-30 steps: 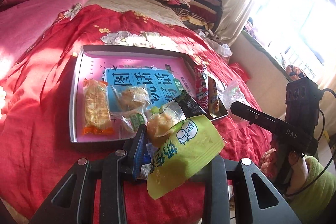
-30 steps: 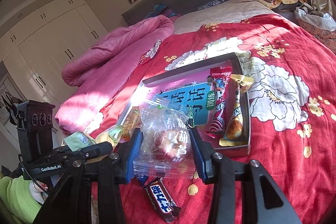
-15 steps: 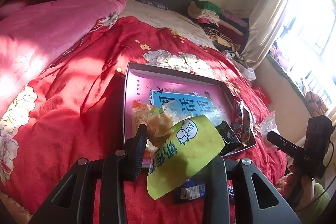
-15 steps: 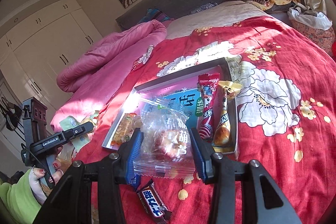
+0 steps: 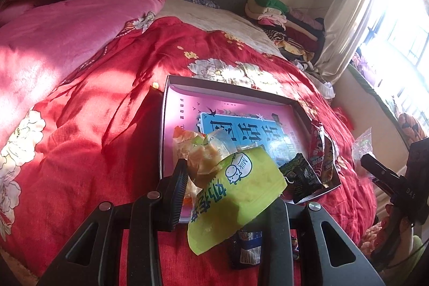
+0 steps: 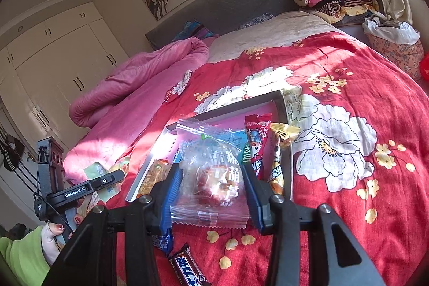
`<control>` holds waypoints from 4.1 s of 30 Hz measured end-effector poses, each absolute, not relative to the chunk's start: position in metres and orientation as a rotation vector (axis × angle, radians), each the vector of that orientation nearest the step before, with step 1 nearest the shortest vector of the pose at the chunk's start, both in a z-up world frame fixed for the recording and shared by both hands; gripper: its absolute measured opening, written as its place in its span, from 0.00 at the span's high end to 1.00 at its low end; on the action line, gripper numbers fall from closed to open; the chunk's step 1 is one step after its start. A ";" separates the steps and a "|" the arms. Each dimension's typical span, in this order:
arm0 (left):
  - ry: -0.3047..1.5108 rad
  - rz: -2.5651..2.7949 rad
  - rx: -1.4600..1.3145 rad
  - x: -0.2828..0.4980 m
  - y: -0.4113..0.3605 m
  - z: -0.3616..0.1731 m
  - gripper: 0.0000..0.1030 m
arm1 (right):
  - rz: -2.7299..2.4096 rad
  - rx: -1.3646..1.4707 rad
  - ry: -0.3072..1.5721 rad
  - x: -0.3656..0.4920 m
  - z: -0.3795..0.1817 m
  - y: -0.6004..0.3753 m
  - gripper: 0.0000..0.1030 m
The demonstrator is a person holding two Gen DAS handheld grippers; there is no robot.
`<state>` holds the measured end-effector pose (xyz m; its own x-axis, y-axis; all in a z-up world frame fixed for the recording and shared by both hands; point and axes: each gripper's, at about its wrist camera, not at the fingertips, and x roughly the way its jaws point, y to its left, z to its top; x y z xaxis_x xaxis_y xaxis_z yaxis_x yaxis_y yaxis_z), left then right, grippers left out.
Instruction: Organize snacks
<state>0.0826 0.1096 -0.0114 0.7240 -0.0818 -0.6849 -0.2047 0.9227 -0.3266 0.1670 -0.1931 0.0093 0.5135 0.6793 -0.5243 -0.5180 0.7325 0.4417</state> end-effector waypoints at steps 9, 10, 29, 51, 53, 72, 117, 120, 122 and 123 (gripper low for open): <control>0.801 0.087 -0.364 0.095 0.104 -0.024 0.67 | 0.711 0.222 0.729 0.174 0.008 -0.189 0.56; 0.803 0.087 -0.357 0.096 0.103 -0.025 0.67 | 0.707 0.221 0.731 0.175 0.007 -0.188 0.56; 0.839 0.049 -0.267 0.111 0.083 -0.035 0.67 | 0.650 0.167 0.776 0.189 -0.010 -0.179 0.56; 0.856 0.034 -0.255 0.111 0.078 -0.040 0.67 | 0.603 -0.023 0.844 0.196 -0.036 -0.141 0.56; 0.857 0.035 -0.258 0.111 0.078 -0.040 0.67 | 0.608 -0.013 0.848 0.196 -0.037 -0.141 0.56; 0.861 0.029 -0.262 0.111 0.077 -0.042 0.67 | 0.664 0.039 0.841 0.193 -0.040 -0.140 0.56; 0.853 -0.008 -0.259 0.113 0.072 -0.040 0.67 | 0.679 0.017 0.784 0.179 -0.025 -0.139 0.55; 0.852 -0.009 -0.260 0.113 0.072 -0.040 0.67 | 0.682 0.017 0.790 0.180 -0.026 -0.138 0.55; 0.852 -0.010 -0.258 0.114 0.071 -0.040 0.67 | 0.682 0.012 0.789 0.179 -0.026 -0.138 0.55; 0.851 -0.011 -0.256 0.115 0.071 -0.040 0.67 | 0.684 0.010 0.789 0.179 -0.026 -0.137 0.55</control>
